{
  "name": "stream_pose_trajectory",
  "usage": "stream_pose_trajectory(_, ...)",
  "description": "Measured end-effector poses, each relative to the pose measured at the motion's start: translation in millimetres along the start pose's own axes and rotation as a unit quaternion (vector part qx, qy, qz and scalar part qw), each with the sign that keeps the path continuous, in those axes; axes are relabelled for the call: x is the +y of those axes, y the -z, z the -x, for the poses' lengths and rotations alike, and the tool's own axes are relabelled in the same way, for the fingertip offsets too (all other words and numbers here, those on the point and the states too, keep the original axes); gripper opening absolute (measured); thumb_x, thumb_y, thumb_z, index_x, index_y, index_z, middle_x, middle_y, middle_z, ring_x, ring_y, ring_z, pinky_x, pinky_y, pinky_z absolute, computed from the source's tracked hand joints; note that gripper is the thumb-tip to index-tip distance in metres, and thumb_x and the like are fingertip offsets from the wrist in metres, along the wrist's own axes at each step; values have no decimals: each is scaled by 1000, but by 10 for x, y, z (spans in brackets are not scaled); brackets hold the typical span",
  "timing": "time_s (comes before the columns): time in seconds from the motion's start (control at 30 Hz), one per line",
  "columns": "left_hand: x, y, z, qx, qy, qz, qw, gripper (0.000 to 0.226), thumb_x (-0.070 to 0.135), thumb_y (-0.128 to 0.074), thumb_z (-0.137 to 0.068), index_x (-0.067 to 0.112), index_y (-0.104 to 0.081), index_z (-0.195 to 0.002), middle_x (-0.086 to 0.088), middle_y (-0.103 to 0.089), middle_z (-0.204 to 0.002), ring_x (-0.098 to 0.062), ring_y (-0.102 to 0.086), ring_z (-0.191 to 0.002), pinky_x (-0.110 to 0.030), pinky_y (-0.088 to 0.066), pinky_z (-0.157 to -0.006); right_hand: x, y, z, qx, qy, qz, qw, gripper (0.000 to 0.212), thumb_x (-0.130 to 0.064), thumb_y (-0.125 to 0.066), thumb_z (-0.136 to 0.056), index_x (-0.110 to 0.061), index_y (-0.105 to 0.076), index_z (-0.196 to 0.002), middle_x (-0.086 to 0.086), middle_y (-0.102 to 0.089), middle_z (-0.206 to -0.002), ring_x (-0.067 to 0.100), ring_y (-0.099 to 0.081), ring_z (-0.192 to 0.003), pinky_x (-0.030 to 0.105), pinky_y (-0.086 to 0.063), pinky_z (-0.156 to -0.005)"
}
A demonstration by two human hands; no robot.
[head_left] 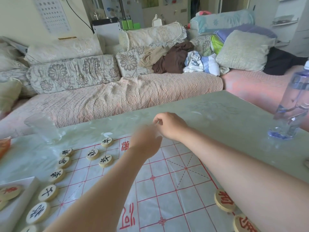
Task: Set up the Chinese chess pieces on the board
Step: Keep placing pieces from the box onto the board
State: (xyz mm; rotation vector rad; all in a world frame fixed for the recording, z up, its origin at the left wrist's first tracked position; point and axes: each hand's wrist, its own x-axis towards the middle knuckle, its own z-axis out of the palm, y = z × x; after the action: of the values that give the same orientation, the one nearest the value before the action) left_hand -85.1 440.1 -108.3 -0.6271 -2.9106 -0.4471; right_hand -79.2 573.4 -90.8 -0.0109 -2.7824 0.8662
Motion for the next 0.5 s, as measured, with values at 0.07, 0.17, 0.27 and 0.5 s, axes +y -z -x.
stream_pose_trajectory(0.07, -164, 149, 174, 16, 13, 1, 1000, 33, 39, -50, -92, 23, -54, -120, 0, -56, -116, -20, -47, -116, -35, -43, -85, -290, -52, 89, -22, 12, -30, 999, 16, -26, -57, -90, -30, -68, -101, -11, -64, -95, 16, -61, -90, 29, -43, -72)
stream_pose_trajectory(0.17, -512, 408, 477, 28, 41, 9, 999, 28, 37, -51, -91, 25, -56, -116, 1, -57, -112, -20, -50, -113, -36, -45, -84, -720, -196, 207, -35, 30, -61, 997, 19, -22, -54, -90, -30, -68, -101, -9, -64, -94, 17, -62, -89, 31, -51, -78)
stream_pose_trajectory(0.27, -979, 689, 849, 36, 72, 2, 997, 26, 38, -51, -90, 27, -57, -113, 2, -58, -110, -20, -53, -107, -36, -47, -83, -1152, -416, 354, -59, 53, -77, 994, 19, -21, -54, -91, -31, -66, -101, -9, -65, -93, 16, -63, -86, 31, -53, -78)
stream_pose_trajectory(0.5, -2109, 1329, 1815, 63, 178, 10, 982, 26, 34, -48, -92, 27, -56, -116, 3, -59, -109, -20, -60, -97, -32, -49, -79, -2100, -984, 650, -128, 103, -92, 982, 14, -20, -59, -92, -26, -70, -98, -14, -59, -79, 13, -59, -82, 21, -42, -65)
